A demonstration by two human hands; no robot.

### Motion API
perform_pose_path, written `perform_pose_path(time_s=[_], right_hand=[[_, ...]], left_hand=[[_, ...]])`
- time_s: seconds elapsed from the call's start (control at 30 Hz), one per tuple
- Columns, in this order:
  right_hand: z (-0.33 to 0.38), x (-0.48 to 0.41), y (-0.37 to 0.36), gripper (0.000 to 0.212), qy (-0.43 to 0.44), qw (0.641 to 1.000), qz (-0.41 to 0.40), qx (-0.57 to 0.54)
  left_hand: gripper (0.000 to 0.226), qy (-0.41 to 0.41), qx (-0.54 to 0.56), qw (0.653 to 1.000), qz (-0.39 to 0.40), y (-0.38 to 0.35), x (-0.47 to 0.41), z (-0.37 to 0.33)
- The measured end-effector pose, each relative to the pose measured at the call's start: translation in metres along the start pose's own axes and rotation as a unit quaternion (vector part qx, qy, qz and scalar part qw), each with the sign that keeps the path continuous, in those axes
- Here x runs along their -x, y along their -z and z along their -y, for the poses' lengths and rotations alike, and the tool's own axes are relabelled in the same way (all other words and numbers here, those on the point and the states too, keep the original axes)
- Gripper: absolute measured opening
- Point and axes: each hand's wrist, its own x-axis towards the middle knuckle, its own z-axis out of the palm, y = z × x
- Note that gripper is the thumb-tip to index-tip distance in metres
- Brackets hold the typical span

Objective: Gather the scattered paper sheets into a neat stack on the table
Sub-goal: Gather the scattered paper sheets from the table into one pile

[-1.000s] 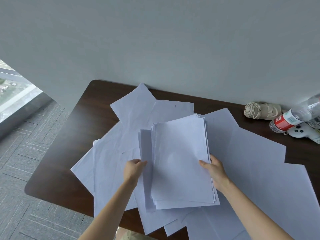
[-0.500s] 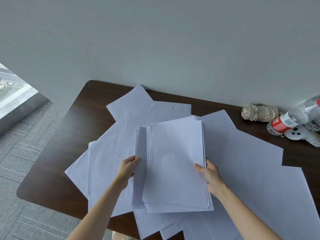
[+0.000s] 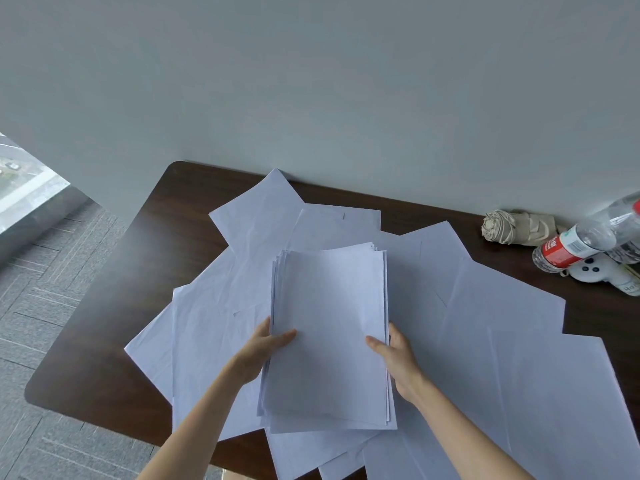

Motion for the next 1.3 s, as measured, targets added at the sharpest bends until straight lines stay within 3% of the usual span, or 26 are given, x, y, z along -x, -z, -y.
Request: perform_pose_path(time_s=[0.1, 0.17, 0.37, 0.53, 0.73, 0.83, 0.93, 1.07, 1.17, 1.3], right_hand=[[0.000, 0.000, -0.001, 0.032, 0.006, 0.999, 0.009, 0.034], [0.002, 0.001, -0.002, 0.023, 0.009, 0.999, 0.009, 0.053], [0.000, 0.000, 0.003, 0.009, 0.014, 0.987, -0.087, 0.131], [0.001, 0.016, 0.009, 0.012, 0.047, 0.919, -0.163, 0.356], [-0.010, 0.035, -0.025, 0.053, 0.048, 0.850, -0.127, 0.508], [-0.016, 0.035, -0.043, 0.062, 0.041, 0.826, -0.127, 0.547], [-0.021, 0.031, -0.047, 0.054, 0.018, 0.851, -0.125, 0.510], [-0.026, 0.029, -0.048, 0.016, 0.026, 0.898, -0.142, 0.416], [-0.026, 0.027, -0.038, 0.043, 0.046, 0.936, -0.178, 0.301], [-0.021, 0.023, -0.020, 0.046, 0.032, 0.945, -0.167, 0.280]], left_hand=[[0.050, -0.037, -0.023, 0.998, -0.040, -0.002, 0.001, 0.003], [0.041, -0.056, -0.040, 0.995, -0.066, -0.002, 0.004, 0.001], [0.037, -0.081, -0.002, 0.991, -0.110, 0.023, 0.020, -0.009], [0.023, -0.085, 0.029, 0.983, -0.161, 0.047, 0.038, -0.008], [0.021, -0.080, 0.037, 0.977, -0.195, 0.065, 0.057, -0.001], [0.023, -0.077, 0.041, 0.975, -0.206, 0.068, 0.064, 0.003], [0.025, -0.074, 0.044, 0.974, -0.210, 0.072, 0.070, 0.007], [0.026, -0.071, 0.054, 0.973, -0.213, 0.075, 0.077, 0.012], [0.027, -0.073, 0.064, 0.974, -0.206, 0.070, 0.079, 0.016], [0.028, -0.072, 0.066, 0.979, -0.179, 0.048, 0.072, 0.021]])
